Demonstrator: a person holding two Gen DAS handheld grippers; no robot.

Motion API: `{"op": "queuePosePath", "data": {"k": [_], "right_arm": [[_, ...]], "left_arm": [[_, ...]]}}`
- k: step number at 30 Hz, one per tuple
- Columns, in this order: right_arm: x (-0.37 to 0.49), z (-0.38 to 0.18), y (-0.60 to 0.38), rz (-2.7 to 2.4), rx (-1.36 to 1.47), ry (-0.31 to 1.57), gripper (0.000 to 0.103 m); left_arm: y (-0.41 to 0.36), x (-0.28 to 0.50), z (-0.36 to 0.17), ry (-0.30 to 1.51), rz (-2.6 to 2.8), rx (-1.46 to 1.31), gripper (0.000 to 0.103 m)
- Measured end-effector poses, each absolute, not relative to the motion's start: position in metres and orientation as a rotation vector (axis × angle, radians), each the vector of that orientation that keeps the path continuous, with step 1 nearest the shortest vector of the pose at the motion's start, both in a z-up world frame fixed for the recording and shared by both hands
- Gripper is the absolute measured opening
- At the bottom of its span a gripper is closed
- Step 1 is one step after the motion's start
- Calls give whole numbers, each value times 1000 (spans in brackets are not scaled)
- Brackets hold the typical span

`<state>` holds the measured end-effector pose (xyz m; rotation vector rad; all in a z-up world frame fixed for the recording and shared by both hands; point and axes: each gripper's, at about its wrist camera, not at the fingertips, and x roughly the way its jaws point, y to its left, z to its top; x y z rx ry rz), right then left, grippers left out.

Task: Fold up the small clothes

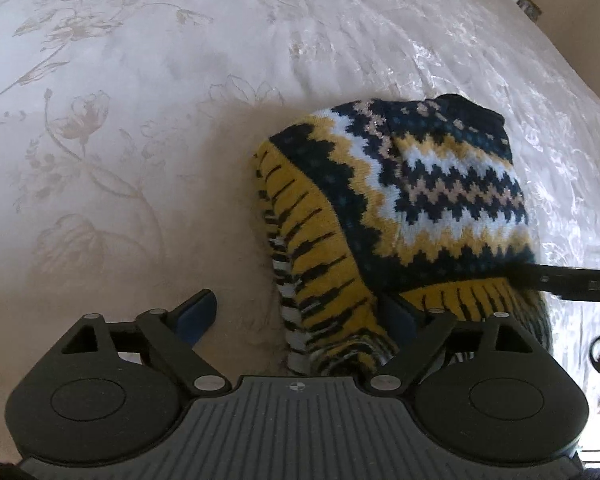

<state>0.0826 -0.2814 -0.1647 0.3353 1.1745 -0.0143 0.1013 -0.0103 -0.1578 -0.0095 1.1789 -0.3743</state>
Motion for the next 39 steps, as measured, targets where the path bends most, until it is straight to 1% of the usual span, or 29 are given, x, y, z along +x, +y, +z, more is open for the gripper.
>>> {"op": "queuePosePath", "data": {"k": [3, 8, 14, 17, 23, 27, 35, 39], "right_arm": [[89, -174, -276, -14, 280, 1186, 103], [90, -174, -273, -23, 267, 1178, 103], [64, -144, -273, 9, 266, 1097, 103], [44, -136, -268, 42, 251, 1087, 103], [22, -153, -255, 35, 231, 1155, 103], [16, -156, -257, 9, 263, 1146, 103], [-16, -120, -253, 26, 237, 1002, 103], [-35, -99, -252, 43, 269, 918, 103]], "left_arm": [[-10, 105, -161, 1181, -384, -3, 94], [-5, 109, -162, 1183, -402, -9, 95], [1, 94, -148, 1142, -425, 10, 94], [9, 83, -145, 1124, -436, 15, 94], [17, 76, -149, 1122, -428, -16, 94], [20, 69, -141, 1098, -426, -24, 94], [34, 36, -110, 990, -382, -42, 94], [36, 15, -91, 932, -356, -58, 94]]}}
